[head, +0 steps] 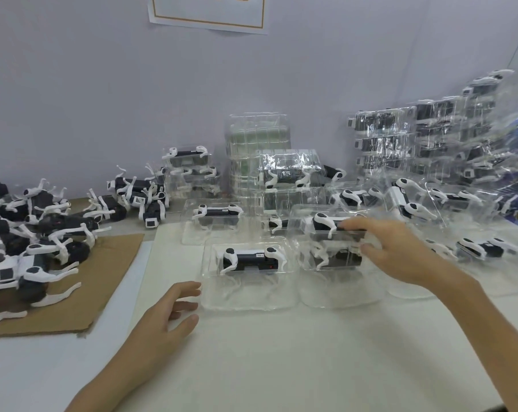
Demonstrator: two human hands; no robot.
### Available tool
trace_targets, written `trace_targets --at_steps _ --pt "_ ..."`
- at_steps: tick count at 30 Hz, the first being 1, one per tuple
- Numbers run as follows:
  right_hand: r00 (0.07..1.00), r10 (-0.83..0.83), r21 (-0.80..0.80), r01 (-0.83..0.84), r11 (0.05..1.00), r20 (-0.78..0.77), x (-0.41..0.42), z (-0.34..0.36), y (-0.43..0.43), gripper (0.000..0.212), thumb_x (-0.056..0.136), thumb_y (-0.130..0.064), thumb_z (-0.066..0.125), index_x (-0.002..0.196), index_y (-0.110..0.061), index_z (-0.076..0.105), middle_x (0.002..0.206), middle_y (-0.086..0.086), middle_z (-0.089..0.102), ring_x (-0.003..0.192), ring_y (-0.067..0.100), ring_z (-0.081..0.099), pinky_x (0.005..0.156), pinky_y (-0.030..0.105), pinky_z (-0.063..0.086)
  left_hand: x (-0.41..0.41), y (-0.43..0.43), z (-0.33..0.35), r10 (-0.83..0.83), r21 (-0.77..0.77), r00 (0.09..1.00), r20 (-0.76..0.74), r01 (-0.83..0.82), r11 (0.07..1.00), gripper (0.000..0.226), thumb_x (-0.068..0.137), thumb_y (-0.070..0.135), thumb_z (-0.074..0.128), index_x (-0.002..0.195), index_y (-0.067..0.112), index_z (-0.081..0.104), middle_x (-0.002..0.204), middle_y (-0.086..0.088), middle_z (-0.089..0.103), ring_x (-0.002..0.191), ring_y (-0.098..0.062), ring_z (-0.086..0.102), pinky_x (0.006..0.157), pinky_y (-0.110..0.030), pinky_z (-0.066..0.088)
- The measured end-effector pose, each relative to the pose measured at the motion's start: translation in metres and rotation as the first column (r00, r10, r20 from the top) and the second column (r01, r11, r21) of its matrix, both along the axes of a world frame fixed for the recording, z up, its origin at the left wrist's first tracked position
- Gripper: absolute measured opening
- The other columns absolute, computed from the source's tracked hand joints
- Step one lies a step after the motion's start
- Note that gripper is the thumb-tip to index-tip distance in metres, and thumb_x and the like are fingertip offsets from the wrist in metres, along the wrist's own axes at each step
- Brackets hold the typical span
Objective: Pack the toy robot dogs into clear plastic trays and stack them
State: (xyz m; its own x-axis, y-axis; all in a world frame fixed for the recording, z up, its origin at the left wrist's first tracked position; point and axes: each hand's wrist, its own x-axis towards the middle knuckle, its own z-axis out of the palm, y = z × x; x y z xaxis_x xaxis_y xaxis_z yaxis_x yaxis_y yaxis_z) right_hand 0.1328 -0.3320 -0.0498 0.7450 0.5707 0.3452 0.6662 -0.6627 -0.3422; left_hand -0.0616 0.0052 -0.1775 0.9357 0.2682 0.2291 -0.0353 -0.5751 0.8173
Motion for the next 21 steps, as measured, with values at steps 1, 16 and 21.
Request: trace_targets --at_steps 1,16,21 --pt "1.000 0.013 0.154 -0.016 0.988 0.023 -0.001 0.003 -0.004 0.048 0.091 0.005 0.052 0.125 -0.028 0.062 0.126 -0.009 0.059 0.047 0.005 0.051 0.053 0.023 0.050 0.000 0.000 0.000 -0.002 -0.004 1.000 0.000 0.002 1.000 0.042 0.095 0.005 0.061 0.121 0.036 0.053 0.121 0.034 0.057 0.110 0.004 0.060 0.094 -0.012 0.042" --pt "0.823 -0.371 0.152 0.339 0.928 0.431 0.073 0.021 -0.075 0.018 0.093 -0.017 0.068 0.109 -0.019 0.074 0.095 0.011 0.075 0.085 0.028 0.064 0.088 0.048 0.047 -0.001 -0.001 0.000 0.002 -0.038 1.000 -0.004 -0.003 0.999 0.043 0.095 0.004 0.060 0.123 0.037 0.054 0.121 0.030 0.058 0.110 0.001 0.061 0.096 -0.028 0.044" --pt "0.730 -0.494 0.306 0.389 0.869 0.473 0.059 0.042 -0.065 0.020 0.093 -0.012 0.065 0.111 -0.009 0.073 0.099 0.020 0.070 0.092 0.037 0.061 0.094 0.050 0.039 -0.001 0.000 -0.001 -0.004 -0.041 1.000 -0.010 0.003 0.999 0.043 0.095 0.005 0.060 0.123 0.037 0.054 0.121 0.031 0.059 0.111 0.001 0.061 0.096 -0.027 0.044"
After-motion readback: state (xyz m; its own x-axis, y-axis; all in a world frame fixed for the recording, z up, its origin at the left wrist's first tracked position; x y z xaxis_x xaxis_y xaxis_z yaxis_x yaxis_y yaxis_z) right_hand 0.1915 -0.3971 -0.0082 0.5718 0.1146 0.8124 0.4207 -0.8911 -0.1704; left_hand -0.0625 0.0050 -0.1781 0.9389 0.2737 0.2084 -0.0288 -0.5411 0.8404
